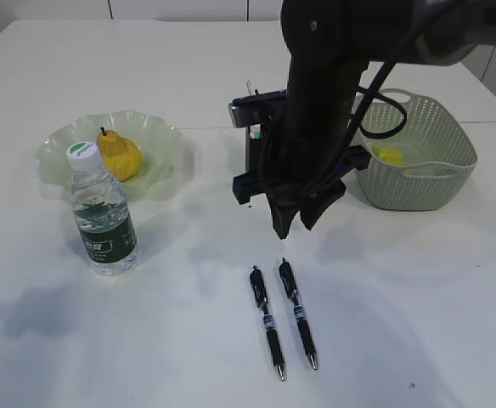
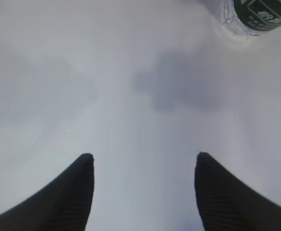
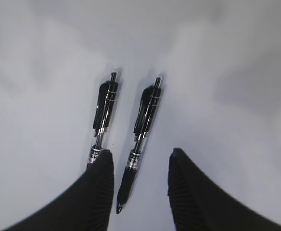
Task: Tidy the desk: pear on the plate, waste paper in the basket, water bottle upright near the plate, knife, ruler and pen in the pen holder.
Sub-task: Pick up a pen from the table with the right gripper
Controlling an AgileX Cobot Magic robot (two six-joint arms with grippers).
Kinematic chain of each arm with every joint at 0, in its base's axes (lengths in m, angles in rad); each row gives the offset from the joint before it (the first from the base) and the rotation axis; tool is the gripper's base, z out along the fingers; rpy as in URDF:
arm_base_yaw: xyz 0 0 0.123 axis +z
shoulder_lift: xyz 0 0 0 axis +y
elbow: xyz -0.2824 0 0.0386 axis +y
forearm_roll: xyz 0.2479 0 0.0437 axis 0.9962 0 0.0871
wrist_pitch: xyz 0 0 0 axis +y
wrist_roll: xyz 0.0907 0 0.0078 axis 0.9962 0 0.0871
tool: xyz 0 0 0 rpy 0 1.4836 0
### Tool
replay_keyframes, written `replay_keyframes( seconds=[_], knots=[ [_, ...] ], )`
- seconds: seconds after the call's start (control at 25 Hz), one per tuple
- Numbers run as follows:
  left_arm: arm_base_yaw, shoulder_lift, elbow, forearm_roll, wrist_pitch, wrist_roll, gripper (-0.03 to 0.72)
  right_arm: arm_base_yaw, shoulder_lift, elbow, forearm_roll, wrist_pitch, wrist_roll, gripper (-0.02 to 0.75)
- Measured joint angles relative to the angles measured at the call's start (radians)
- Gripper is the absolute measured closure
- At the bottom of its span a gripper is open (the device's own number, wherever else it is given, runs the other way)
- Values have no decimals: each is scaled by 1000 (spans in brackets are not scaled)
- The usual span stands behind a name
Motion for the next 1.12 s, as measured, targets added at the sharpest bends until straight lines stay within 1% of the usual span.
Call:
replay_keyframes(
  seconds=[0.12, 0.32, 0.76, 1.12],
  knots=[
    [0, 0, 0, 0, -5, 0, 221, 0, 40, 0, 0, -2, 10, 451],
    [0, 0, 0, 3, -31, 0, 222, 0, 97, 0, 0, -4, 27, 424],
    [0, 0, 0, 3, -37, 0, 221, 0, 156, 0, 0, -7, 69, 421],
    [0, 0, 0, 3, -37, 0, 221, 0, 169, 0, 0, -60, 116, 421]
  ],
)
